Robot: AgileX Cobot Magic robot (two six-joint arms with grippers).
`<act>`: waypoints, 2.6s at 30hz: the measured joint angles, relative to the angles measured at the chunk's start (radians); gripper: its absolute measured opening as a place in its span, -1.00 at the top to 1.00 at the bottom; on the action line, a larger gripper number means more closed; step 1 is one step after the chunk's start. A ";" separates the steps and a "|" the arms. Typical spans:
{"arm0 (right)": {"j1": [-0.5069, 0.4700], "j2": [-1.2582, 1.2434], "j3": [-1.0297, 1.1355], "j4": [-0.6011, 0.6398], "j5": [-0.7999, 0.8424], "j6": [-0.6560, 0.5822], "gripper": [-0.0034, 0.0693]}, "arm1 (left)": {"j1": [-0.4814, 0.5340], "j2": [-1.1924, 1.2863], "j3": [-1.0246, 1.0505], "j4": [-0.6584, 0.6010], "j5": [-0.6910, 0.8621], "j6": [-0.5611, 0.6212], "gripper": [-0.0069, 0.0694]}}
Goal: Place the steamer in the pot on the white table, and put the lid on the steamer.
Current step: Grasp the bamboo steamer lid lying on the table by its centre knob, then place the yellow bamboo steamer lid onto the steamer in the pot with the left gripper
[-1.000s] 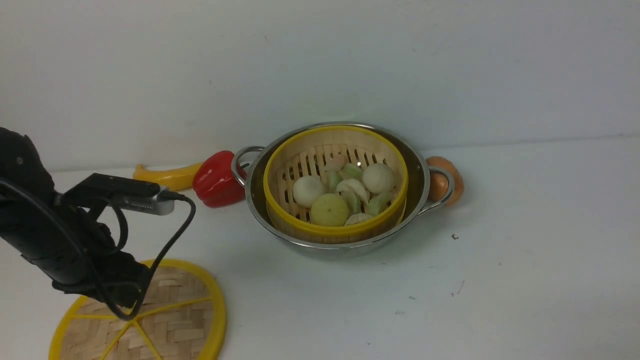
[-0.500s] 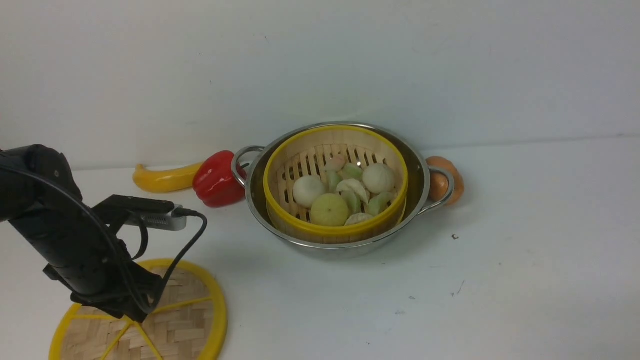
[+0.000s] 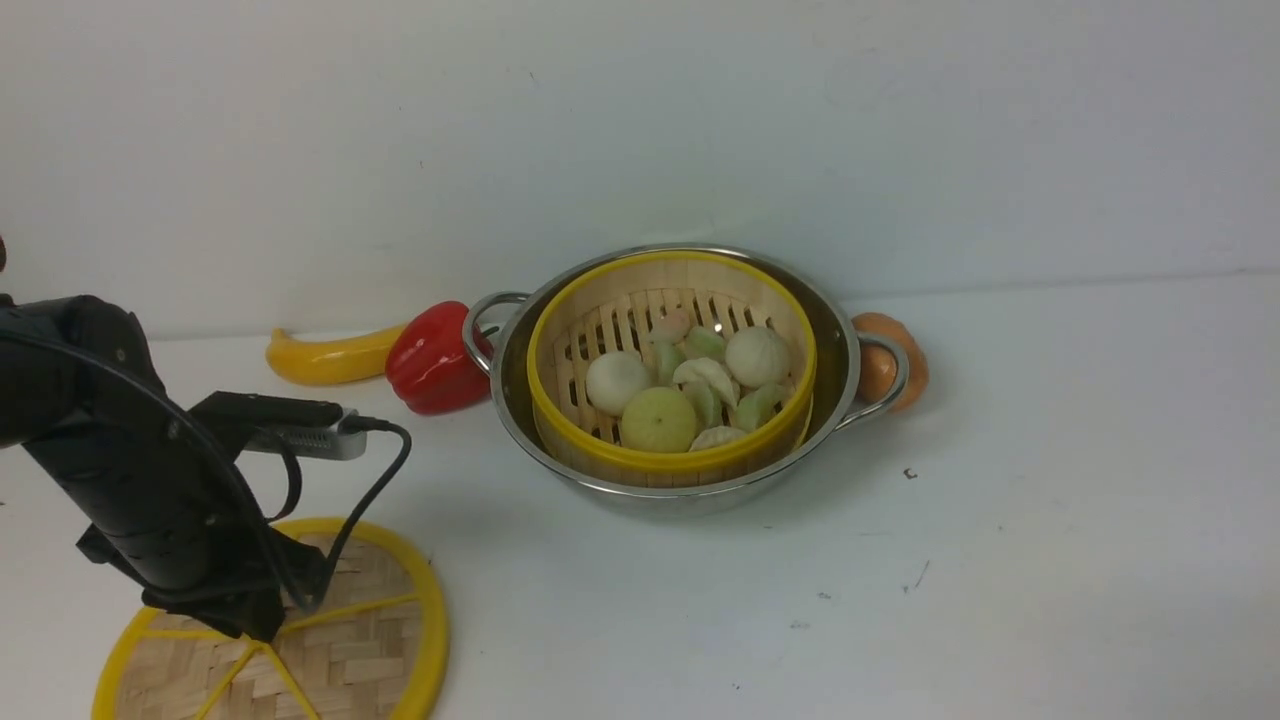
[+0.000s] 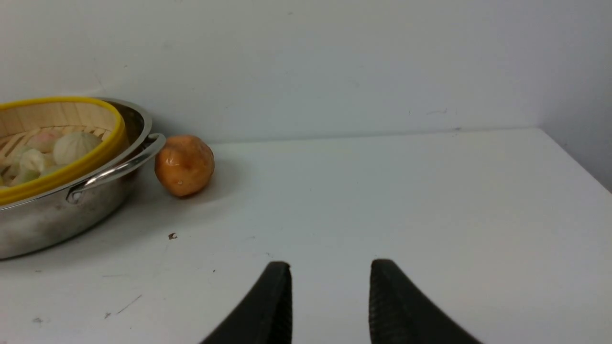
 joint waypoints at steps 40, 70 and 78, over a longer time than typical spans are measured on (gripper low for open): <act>0.000 0.000 0.000 0.000 0.000 0.000 0.23 | -0.327 0.179 -0.948 -0.006 0.358 0.076 0.52; 0.000 0.000 0.000 0.000 0.000 0.000 0.23 | -0.502 0.460 -1.117 0.089 0.182 0.120 0.52; 0.000 0.000 0.000 0.000 0.000 0.000 0.23 | -0.504 0.460 -1.166 0.089 0.245 0.120 0.52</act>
